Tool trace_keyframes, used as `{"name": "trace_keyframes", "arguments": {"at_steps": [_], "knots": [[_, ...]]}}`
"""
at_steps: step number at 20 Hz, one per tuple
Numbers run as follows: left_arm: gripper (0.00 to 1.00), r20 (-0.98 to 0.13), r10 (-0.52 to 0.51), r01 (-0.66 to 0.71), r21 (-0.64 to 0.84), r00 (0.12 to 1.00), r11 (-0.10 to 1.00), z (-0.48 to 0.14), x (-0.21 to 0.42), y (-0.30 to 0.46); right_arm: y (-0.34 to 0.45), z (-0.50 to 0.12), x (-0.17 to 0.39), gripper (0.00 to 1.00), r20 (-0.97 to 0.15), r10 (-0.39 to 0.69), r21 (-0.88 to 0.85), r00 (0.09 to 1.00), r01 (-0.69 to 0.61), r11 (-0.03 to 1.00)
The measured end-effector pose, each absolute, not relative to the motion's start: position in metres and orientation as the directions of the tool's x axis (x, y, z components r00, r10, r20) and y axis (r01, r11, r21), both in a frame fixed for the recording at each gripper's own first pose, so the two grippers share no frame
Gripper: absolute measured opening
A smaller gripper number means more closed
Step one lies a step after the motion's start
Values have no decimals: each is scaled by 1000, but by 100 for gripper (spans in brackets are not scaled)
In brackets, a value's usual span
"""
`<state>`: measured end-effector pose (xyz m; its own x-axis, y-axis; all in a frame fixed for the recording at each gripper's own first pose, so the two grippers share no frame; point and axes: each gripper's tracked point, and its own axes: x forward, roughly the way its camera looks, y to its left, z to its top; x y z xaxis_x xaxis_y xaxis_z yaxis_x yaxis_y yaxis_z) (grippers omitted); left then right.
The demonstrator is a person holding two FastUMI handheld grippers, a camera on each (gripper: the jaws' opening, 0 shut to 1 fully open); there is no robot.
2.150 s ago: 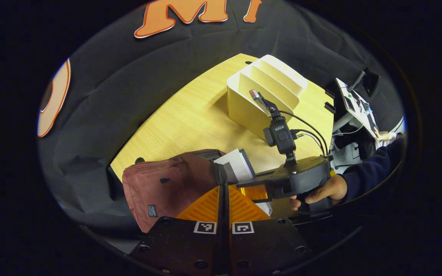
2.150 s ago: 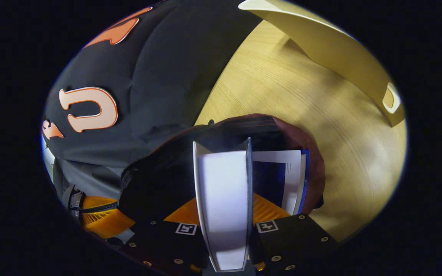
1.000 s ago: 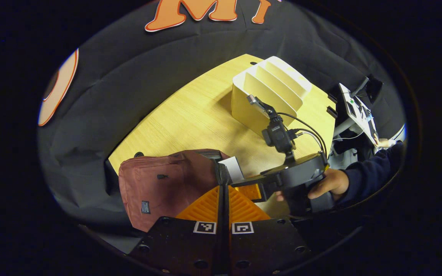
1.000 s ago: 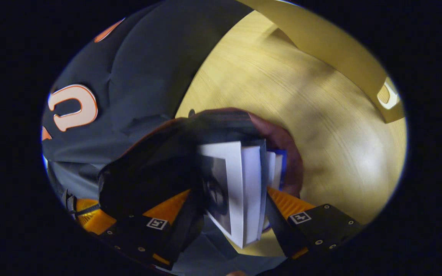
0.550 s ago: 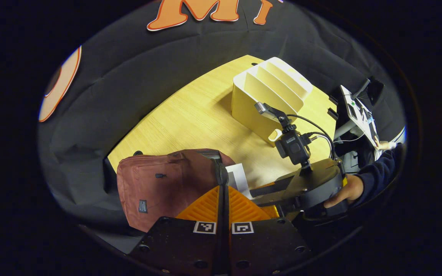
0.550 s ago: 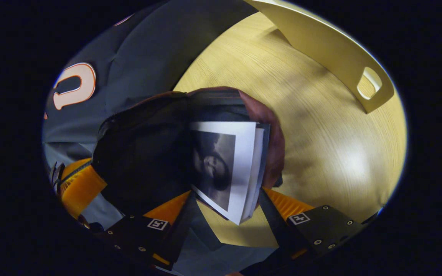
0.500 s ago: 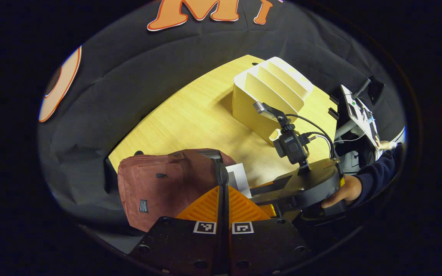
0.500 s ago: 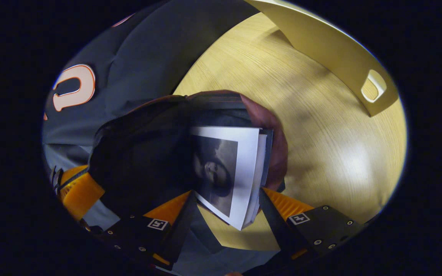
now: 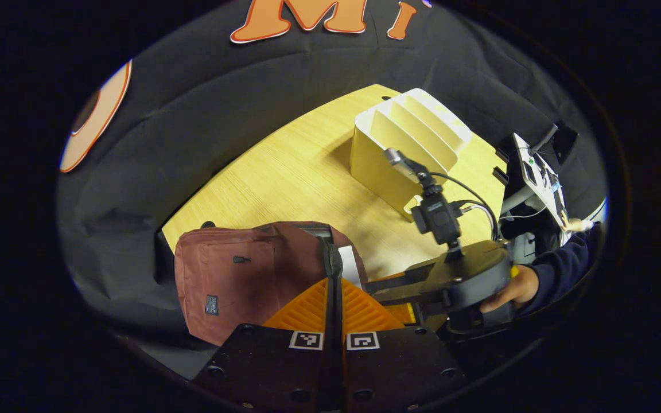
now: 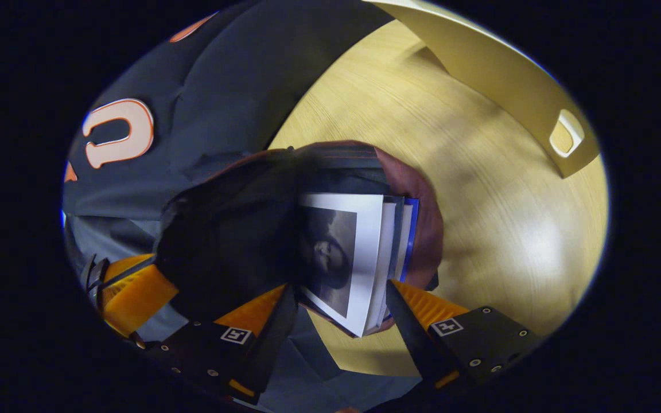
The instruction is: Open the schoolbag, grab two books from the bookshelf and put them into the schoolbag.
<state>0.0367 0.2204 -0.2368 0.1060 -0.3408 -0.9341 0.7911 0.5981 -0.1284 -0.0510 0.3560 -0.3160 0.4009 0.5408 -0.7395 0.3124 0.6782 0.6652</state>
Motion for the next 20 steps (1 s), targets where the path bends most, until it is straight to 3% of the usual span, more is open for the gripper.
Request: {"name": "trace_keyframes", "arguments": {"at_steps": [3, 4, 5, 12, 15, 17, 20], "knots": [[1, -933, -342, 795, -121, 114, 595, -242, 29, 214, 317, -290, -56, 97, -737, 503, 659, 452, 316, 682], [5, -932, -341, 793, -117, 120, 598, -245, 25, 211, 301, -281, -57, 97, -733, 486, 658, 476, 314, 685], [0, -933, -336, 789, -111, 126, 604, -247, 20, 208, 286, -273, -58, 97, -728, 473, 655, 496, 302, 692], [3, -952, -265, 697, -85, 154, 712, -276, -16, 185, 144, -217, -61, 96, -709, 343, 573, 616, 220, 790], [24, -950, -285, 649, -137, 127, 748, -278, -49, 158, 87, -190, -57, 96, -693, 303, 526, 654, 172, 833], [32, -949, -276, 617, -127, 152, 777, -276, -62, 140, 59, -173, -51, 96, -677, 282, 487, 680, 127, 864], [54, -930, -291, 559, -123, 223, 820, -257, -69, 112, 30, -154, -47, 97, -647, 286, 431, 707, 30, 902]]}}
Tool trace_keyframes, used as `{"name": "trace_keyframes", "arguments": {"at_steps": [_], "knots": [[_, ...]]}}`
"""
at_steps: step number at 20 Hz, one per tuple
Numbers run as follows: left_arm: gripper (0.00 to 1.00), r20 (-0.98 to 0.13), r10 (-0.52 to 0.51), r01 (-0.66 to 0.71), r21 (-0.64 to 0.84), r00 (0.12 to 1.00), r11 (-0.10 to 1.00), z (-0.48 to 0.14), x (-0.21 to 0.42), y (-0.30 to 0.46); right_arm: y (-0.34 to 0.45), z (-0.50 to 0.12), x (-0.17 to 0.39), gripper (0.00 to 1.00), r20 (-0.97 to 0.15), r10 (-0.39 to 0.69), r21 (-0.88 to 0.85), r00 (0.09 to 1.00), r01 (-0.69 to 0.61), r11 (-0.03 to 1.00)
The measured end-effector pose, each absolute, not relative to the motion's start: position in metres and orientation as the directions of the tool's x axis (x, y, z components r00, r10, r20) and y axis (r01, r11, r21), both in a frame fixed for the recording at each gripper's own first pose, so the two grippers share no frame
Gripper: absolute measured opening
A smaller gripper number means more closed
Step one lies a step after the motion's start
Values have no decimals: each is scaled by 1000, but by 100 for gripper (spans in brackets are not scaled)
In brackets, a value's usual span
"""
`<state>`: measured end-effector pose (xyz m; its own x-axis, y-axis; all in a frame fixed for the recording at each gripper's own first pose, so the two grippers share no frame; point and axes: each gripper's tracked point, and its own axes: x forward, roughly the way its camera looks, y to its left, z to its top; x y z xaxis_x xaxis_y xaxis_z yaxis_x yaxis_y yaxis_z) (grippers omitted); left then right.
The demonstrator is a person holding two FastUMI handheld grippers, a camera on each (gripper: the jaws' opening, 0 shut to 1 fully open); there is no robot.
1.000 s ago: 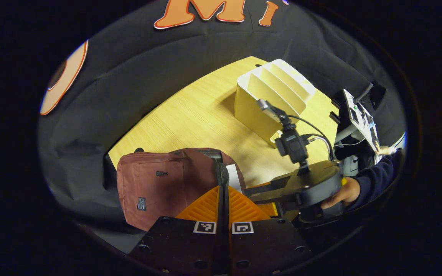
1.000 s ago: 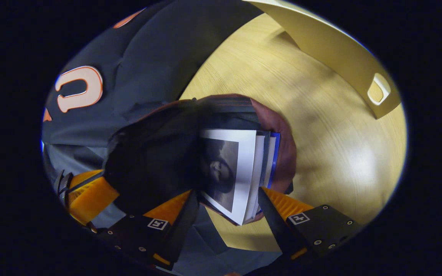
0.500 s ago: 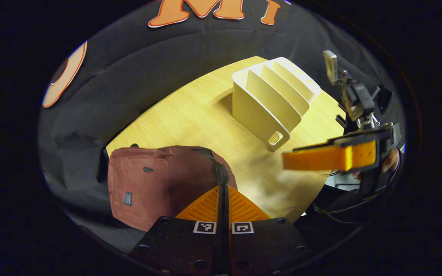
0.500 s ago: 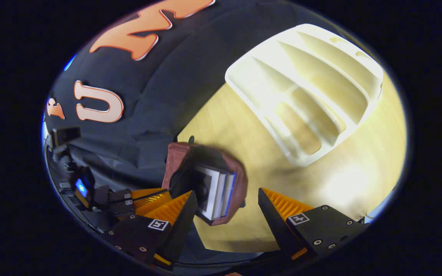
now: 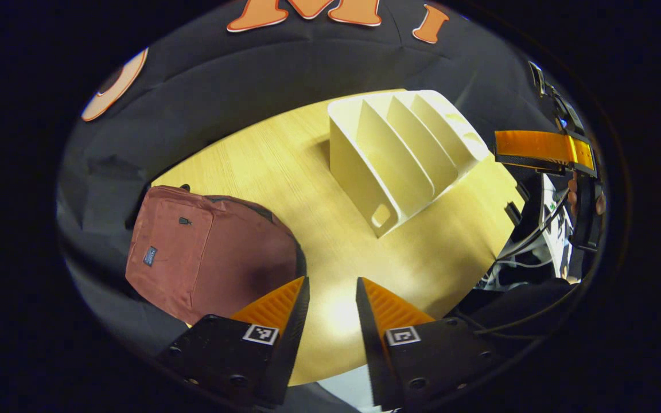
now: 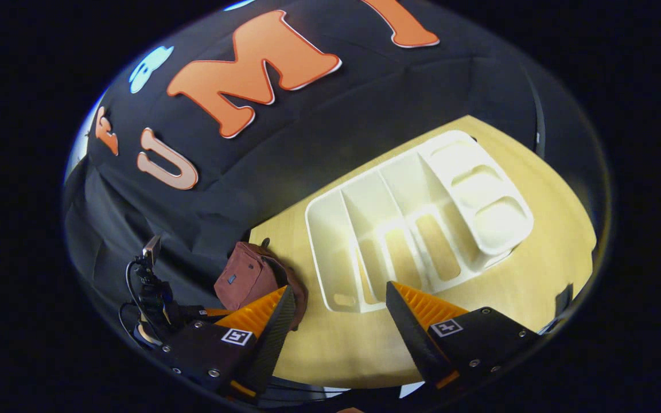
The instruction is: Open the schoolbag, grab two books from the bookshelf and put them into the schoolbag.
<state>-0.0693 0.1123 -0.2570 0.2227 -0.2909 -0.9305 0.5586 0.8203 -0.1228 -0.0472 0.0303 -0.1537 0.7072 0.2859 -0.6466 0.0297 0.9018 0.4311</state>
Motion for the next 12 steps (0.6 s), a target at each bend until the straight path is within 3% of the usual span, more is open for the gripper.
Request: {"name": "trace_keyframes", "arguments": {"at_steps": [4, 5, 7, 12], "knots": [[75, -863, -303, 454, -99, 403, 885, -218, -72, 62, 8, -118, -40, 97, -575, 292, 328, 764, -112, 938], [88, -842, -299, 427, -92, 449, 900, -211, -73, 48, 3, -110, -37, 97, -552, 288, 288, 782, -144, 947], [95, -793, -292, 365, -95, 534, 926, -201, -73, 27, -6, -92, -34, 97, -503, 276, 208, 819, -195, 958], [96, -627, -223, 226, -77, 746, 971, -187, -62, -7, -21, -65, -36, 97, -430, 250, 124, 868, -218, 968]]}}
